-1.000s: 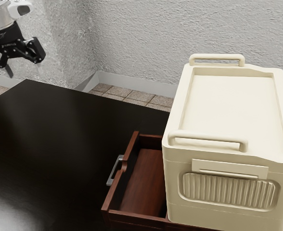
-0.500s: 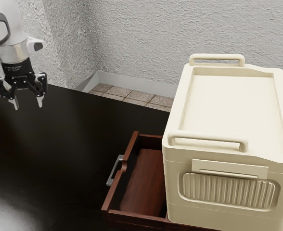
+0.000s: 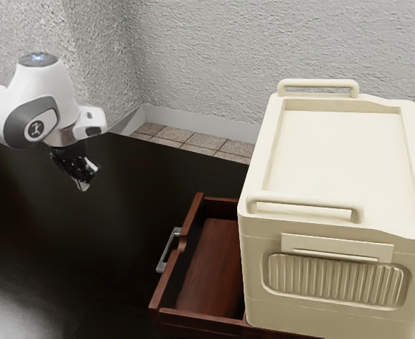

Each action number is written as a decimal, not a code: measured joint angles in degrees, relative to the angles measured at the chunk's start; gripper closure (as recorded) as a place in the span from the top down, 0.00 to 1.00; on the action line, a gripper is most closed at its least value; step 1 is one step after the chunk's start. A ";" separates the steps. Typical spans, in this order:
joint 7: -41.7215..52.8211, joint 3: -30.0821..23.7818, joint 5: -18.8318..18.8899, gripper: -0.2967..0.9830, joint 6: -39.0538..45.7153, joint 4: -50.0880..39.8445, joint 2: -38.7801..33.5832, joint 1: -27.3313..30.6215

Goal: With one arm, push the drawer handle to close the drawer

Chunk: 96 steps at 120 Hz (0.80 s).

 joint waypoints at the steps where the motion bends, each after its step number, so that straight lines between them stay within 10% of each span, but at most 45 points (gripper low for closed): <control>1: 0.81 -0.07 0.22 0.18 0.49 -0.11 0.09 -0.02; 96: 54.52 -4.36 4.02 0.15 26.50 -7.75 7.15 -3.90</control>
